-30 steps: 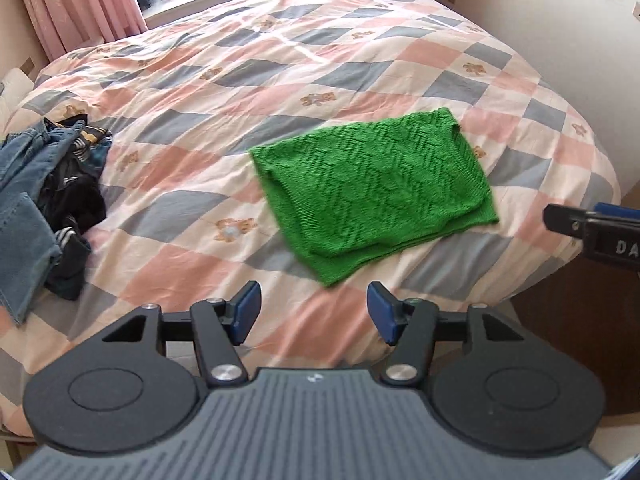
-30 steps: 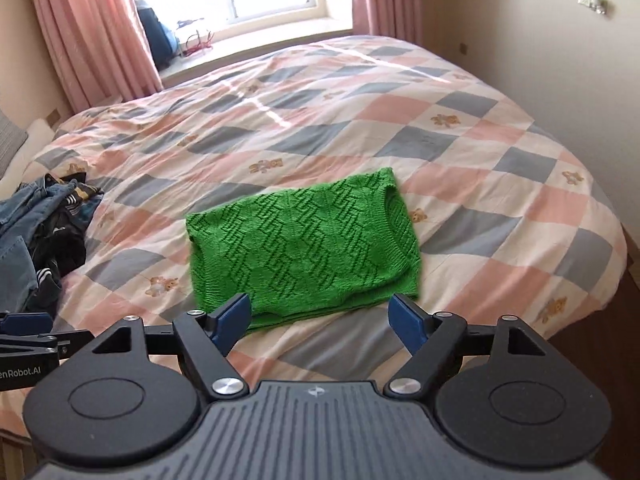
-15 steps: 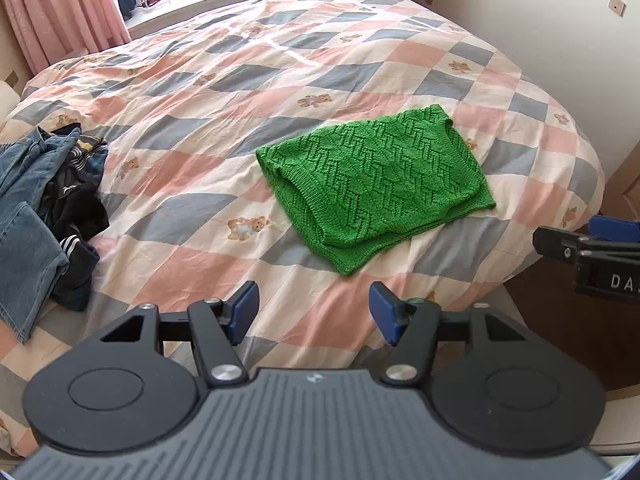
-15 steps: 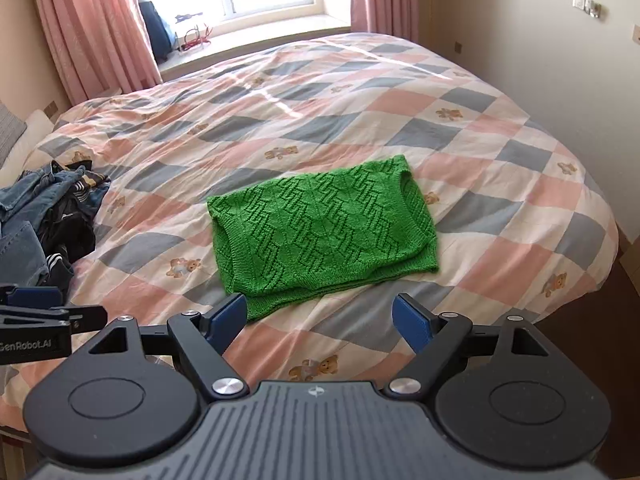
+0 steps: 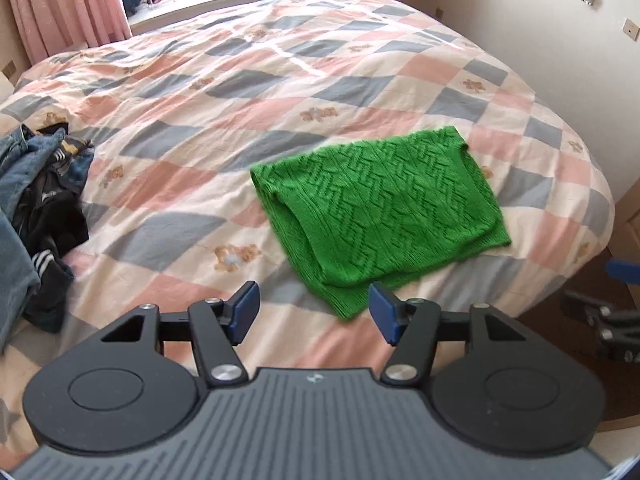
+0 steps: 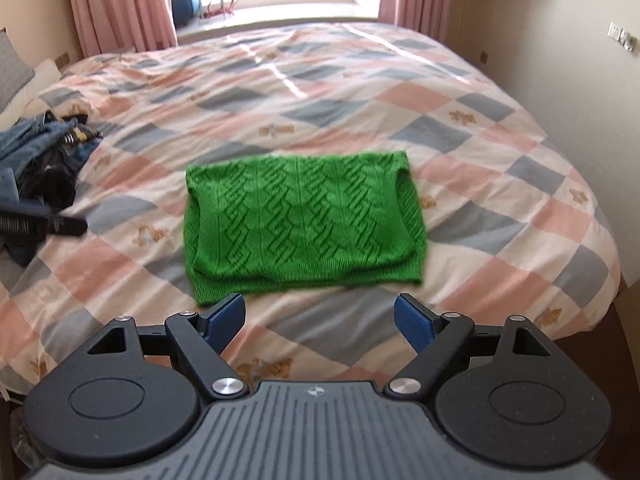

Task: Fold clothes
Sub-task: 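Lower the folded hem with both grippers, open them and pull back, then grasp one side edge of the folded vest with the right gripper while the left grasps the other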

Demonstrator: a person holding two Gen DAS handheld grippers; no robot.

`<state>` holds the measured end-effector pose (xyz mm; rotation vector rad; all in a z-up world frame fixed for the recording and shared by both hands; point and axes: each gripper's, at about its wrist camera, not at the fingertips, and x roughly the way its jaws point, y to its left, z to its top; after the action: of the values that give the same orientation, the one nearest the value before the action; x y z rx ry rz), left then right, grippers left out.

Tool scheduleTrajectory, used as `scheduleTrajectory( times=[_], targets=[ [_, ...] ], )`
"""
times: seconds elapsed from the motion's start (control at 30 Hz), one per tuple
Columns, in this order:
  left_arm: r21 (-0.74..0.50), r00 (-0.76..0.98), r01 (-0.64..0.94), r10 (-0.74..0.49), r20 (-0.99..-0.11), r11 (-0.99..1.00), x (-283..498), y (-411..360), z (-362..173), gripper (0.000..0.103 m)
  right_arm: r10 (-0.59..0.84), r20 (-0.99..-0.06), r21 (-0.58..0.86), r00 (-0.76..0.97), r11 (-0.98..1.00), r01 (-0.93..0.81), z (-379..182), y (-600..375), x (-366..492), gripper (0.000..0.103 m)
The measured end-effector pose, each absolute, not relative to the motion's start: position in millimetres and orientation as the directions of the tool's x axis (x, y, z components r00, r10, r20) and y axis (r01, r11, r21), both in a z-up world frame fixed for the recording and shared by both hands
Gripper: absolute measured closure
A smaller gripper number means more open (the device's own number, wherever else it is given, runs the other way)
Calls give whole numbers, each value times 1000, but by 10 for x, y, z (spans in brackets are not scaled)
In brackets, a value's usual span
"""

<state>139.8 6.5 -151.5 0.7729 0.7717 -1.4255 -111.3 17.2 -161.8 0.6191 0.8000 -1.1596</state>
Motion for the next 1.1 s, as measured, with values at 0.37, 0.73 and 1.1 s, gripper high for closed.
scheduleTrajectory(
  times=[0.37, 0.73, 1.1],
  targets=[
    [297, -71, 818, -600, -797, -492, 1762, -805, -2037, 46, -493, -860, -15, 132, 282, 959, -2167, 39, -758, 19],
    [623, -175, 90, -628, -759, -777, 2317, -1398, -3371, 46, -472, -880, -74, 54, 250, 965, -2969, -188, 398, 20],
    [770, -398, -382, -661, -636, -511, 2707, -1650, -4500, 46, -611, -780, -467, -136, 423, 776, -3776, -229, 1436, 27]
  ],
)
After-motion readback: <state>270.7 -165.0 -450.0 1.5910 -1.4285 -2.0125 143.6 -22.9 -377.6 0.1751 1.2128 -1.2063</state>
